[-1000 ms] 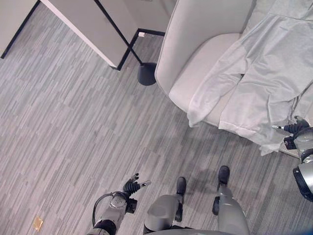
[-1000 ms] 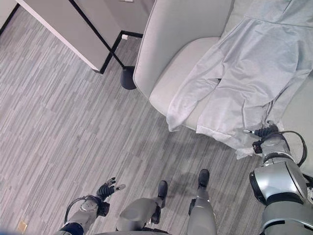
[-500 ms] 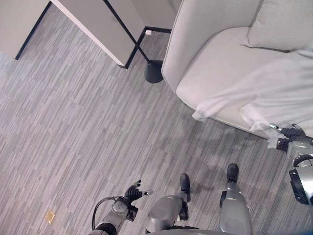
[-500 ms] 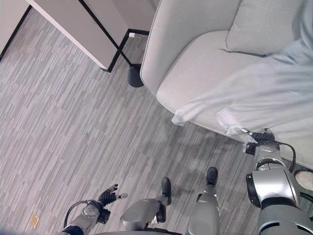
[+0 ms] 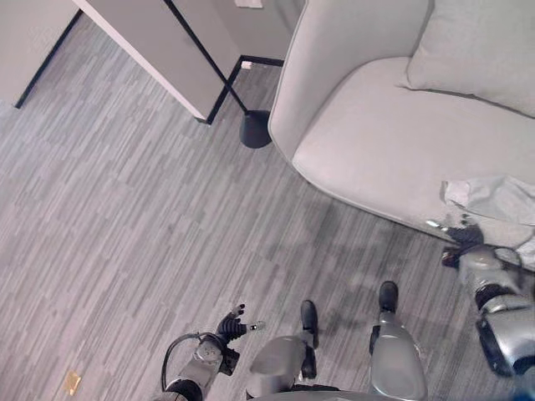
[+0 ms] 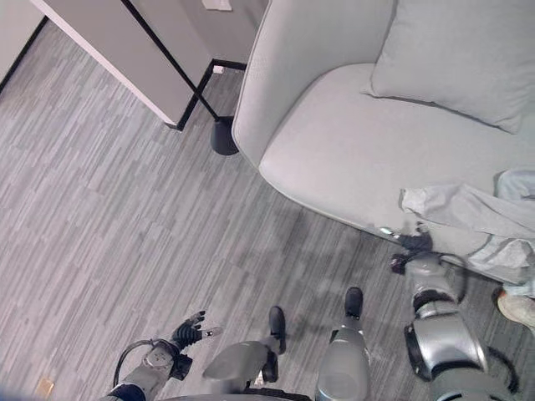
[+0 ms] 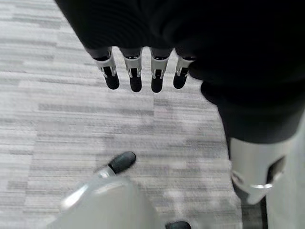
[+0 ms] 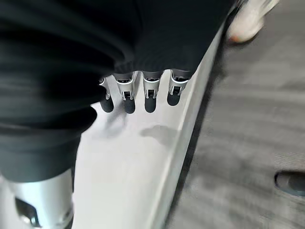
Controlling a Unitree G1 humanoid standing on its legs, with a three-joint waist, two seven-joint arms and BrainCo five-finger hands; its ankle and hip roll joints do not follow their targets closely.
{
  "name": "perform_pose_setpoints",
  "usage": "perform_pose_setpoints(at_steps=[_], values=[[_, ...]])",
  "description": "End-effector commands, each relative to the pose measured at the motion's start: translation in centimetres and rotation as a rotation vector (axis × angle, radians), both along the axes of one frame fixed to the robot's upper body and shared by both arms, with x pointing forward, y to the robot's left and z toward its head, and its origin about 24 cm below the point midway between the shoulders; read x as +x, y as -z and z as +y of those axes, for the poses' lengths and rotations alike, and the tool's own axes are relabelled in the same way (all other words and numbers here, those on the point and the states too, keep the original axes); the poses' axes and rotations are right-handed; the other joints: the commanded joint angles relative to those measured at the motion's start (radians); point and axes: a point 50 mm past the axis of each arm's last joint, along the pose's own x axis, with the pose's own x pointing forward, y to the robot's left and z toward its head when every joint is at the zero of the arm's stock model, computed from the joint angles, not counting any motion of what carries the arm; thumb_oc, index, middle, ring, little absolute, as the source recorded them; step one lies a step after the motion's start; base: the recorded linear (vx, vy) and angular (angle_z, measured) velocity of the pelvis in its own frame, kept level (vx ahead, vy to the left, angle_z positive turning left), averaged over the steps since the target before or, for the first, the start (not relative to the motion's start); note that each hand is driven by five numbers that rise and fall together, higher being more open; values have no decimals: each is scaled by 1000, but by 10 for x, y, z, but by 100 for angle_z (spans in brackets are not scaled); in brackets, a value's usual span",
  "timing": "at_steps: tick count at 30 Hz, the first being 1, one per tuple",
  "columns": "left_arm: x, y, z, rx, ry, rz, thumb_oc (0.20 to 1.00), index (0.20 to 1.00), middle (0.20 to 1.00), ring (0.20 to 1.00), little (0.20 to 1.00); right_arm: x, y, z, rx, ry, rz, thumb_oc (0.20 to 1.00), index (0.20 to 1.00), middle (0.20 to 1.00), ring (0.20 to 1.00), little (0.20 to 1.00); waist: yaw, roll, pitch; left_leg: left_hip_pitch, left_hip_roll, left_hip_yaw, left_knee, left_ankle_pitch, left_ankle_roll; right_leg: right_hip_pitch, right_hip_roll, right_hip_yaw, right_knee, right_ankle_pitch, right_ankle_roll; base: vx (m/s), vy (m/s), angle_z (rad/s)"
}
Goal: Hang the clothes on the sofa on the clothes rack.
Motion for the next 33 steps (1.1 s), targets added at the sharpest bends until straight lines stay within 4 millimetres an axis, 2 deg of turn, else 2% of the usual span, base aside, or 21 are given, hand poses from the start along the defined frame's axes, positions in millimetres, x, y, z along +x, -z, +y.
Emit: perform_pose_setpoints(at_steps=[1, 2, 3, 4, 5, 7, 8, 9, 10, 14, 15, 19, 20, 22, 23, 24, 26, 28, 29, 32, 33], values=[[12, -3, -13, 38, 109, -27, 1000, 1000, 1000, 1000, 1000, 10, -32, -16, -215, -59, -64, 1000, 1000, 1000, 1000, 1000, -3, 14, -17, 37, 94, -4, 1, 8, -5, -59, -7, 63, 191, -37, 35, -36, -80, 2], [16, -5, -9, 50, 100, -36, 1000, 1000, 1000, 1000, 1000, 6, -29, -12, -341, -159, -21, 1000, 1000, 1000, 1000, 1000, -9, -19, -55, 41, 90, -16, 2, 29, -4, -56, 8, 69, 147, -27, 19, 0, 0, 0], [16, -5, -9, 50, 100, -35, 1000, 1000, 1000, 1000, 1000, 6, -29, -12, -341, -159, -20, 1000, 1000, 1000, 1000, 1000, -8, -19, -58, 40, 90, -16, 3, 29, -4, -57, 8, 69, 146, -27, 19, -120, -88, -10], [19, -6, -1, 68, 75, -36, 1000, 1000, 1000, 1000, 1000, 10, -27, 6, -458, -311, 17, 1000, 1000, 1000, 1000, 1000, 19, -63, -90, 1, 28, -126, 27, 27, 1, -61, 43, 117, 107, -18, -3, -124, -109, -18], [20, -7, 3, 76, 60, -36, 1000, 1000, 1000, 1000, 1000, 12, -29, 10, -505, -363, 26, 1000, 1000, 1000, 1000, 1000, 35, -87, -103, -23, 4, -160, 38, 19, 9, -54, 62, 139, 98, -21, -11, -175, -132, -76], [16, -5, 7, 75, 40, -11, 1000, 1000, 1000, 1000, 1000, 9, -24, 10, -580, -439, 86, 1000, 1000, 1000, 1000, 1000, 49, -126, -140, -41, -14, -145, 61, 27, 20, -29, 74, 167, 66, -11, -19, -79, -58, -128], [16, -5, 7, 75, 40, -11, 1000, 1000, 1000, 1000, 1000, 9, -24, 10, -580, -439, 86, 1000, 1000, 1000, 1000, 1000, 51, -126, -140, -39, -13, -143, 61, 27, 20, -28, 74, 169, 65, -11, -19, 4, 1, -116], [7, 0, 11, 97, 51, 30, 1000, 1000, 1000, 1000, 1000, 2, -15, 5, -586, -446, 138, 1000, 1000, 1000, 1000, 1000, 51, -151, -189, -18, -30, -134, 47, 26, 28, 6, 75, 178, 29, -15, -27, 19, 13, -72], [6, 0, 11, 98, 51, 30, 1000, 1000, 1000, 1000, 1000, 1, -15, 5, -585, -446, 138, 1000, 1000, 1000, 1000, 1000, 52, -151, -189, -17, -30, -133, 46, 26, 28, 7, 75, 179, 29, -15, -27, -14, 71, -41], [-13, 11, 15, 120, 67, 123, 1000, 1000, 1000, 1000, 1000, -13, -6, 5, -520, -449, 149, 1000, 1000, 1000, 1000, 1000, 31, -178, -264, 14, -52, -118, 15, 26, 39, 19, 67, 183, 14, -16, -32, -52, 85, -11], [-24, 16, 18, 130, 60, 172, 1000, 1000, 1000, 1000, 1000, -15, -9, 7, -555, -493, 155, 1000, 1000, 1000, 1000, 1000, 20, -181, -286, 32, -58, -102, 5, 23, 36, 9, 56, 163, 5, -15, -31, -37, 52, -22], [-34, 20, 21, 139, 66, 209, 1000, 1000, 1000, 1000, 1000, -15, -22, -1, -635, -507, 137, 1000, 1000, 1000, 1000, 1000, 5, -179, -288, 62, -53, -71, 1, 23, 29, 3, 48, 143, 3, -9, -29, -83, 36, -44], [-38, 21, 24, 148, 61, 231, 1000, 1000, 1000, 1000, 1000, -19, -32, -5, -662, -499, 100, 1000, 1000, 1000, 1000, 1000, -4, -177, -286, 75, -49, -45, 1, 20, 23, 3, 37, 113, 3, -11, -27, -161, -4, -50], [-40, 22, 25, 151, 56, 235, 1000, 1000, 1000, 1000, 1000, -18, -38, -4, -676, -503, 74, 1000, 1000, 1000, 1000, 1000, 5, -173, -289, 65, -37, 5, 1, 16, 4, 39, -8, -9, -14, -34, -23, -154, -35, -50], [-40, 22, 25, 151, 57, 235, 1000, 1000, 1000, 1000, 1000, -18, -38, -4, -676, -503, 75, 1000, 1000, 1000, 1000, 1000, 6, -172, -288, 68, -37, 6, 1, 15, 4, 41, -8, -9, -14, -35, -23, -114, -58, -88], [-38, 20, 27, 164, 64, 228, 1000, 1000, 1000, 1000, 1000, -19, -38, -2, -676, -514, 68, 1000, 1000, 1000, 1000, 1000, 10, -173, -294, 62, -30, 27, 1, -1, -3, 64, -25, -47, -17, -45, -21, -138, -64, -115], [-32, 18, 27, 170, 79, 207, 1000, 1000, 1000, 1000, 1000, -25, -37, -6, -691, -525, 81, 1000, 1000, 1000, 1000, 1000, 16, -185, -334, 32, -25, 57, 1, -14, -13, 120, -73, -59, -36, -37, -15, -173, -119, -109], [-29, 17, 25, 165, 87, 199, 1000, 1000, 1000, 1000, 1000, -27, -37, -7, -694, -528, 85, 1000, 1000, 1000, 1000, 1000, 24, -186, -348, 25, -22, 67, 1, -17, -14, 144, -91, -64, -47, -37, -11, -109, -136, -81], [-25, 16, 19, 152, 108, 181, 1000, 1000, 1000, 1000, 1000, -24, -39, -4, -692, -540, 69, 1000, 1000, 1000, 1000, 1000, 42, -187, -382, 6, -11, 85, 1, -15, -19, 194, -137, -86, -78, -36, -4, -136, -199, -49], [-18, 15, 9, 146, 166, 165, 1000, 1000, 1000, 1000, 1000, -23, -39, 3, -675, -560, 54, 1000, 1000, 1000, 1000, 1000, 68, -193, -418, -4, 7, 105, 1, -14, -24, 238, -196, -87, -114, -26, -2, -78, -228, -107], [-10, 12, 3, 137, 204, 140, 1000, 1000, 1000, 1000, 1000, -20, -37, 11, -655, -580, 44, 1000, 1000, 1000, 1000, 1000, 77, -190, -434, -4, 34, 112, 1, -15, -29, 235, -251, -85, -139, -26, 0, 3, -398, -137]])
